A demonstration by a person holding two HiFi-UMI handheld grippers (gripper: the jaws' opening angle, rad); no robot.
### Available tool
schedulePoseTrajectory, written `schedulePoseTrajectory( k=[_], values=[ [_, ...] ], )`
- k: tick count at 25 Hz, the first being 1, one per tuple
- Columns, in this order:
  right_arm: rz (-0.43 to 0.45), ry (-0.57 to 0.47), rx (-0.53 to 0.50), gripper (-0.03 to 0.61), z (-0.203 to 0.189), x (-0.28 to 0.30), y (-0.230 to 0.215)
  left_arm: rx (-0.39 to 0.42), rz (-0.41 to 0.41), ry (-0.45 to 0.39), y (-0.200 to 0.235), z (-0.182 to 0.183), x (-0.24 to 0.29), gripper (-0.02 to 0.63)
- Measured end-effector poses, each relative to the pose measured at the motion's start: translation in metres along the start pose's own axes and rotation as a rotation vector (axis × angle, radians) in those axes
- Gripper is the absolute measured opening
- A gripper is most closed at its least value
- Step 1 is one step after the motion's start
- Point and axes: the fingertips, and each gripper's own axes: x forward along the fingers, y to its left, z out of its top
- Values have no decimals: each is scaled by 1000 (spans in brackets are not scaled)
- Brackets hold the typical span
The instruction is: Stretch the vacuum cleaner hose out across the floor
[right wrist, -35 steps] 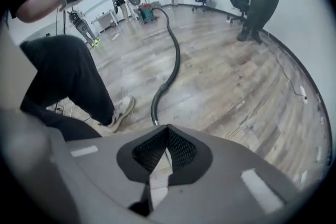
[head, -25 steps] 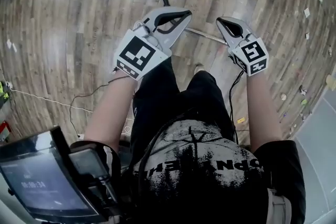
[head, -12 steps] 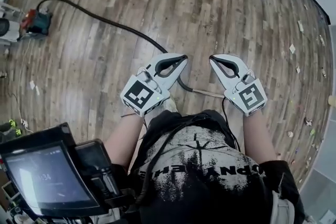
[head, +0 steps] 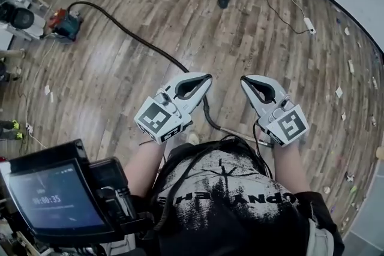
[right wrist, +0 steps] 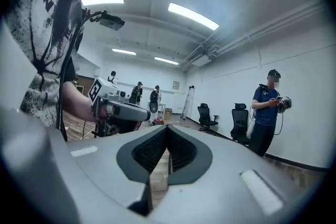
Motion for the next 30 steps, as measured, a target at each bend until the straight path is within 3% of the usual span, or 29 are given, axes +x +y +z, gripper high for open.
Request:
schedulePoseTrajectory(
  k=[4,9,13,17,30],
  values=[
    [51,-44,27,6,10,-1,-20,1,51,-22,8,16,12,0],
    [115,-79,11,6,6,-41,-31,21,119,-26,-27,18,40,0],
    [133,-70,-15,6,-3,-64,-35,6,122,-15,-57,8,64,0],
    [162,-84,28,6,-7,-81,-47,-7,149,0,-67,0,84,0],
    [197,-67,51,6,-17,-84,-60,-14,157,10,-63,-2,100,0]
  ],
)
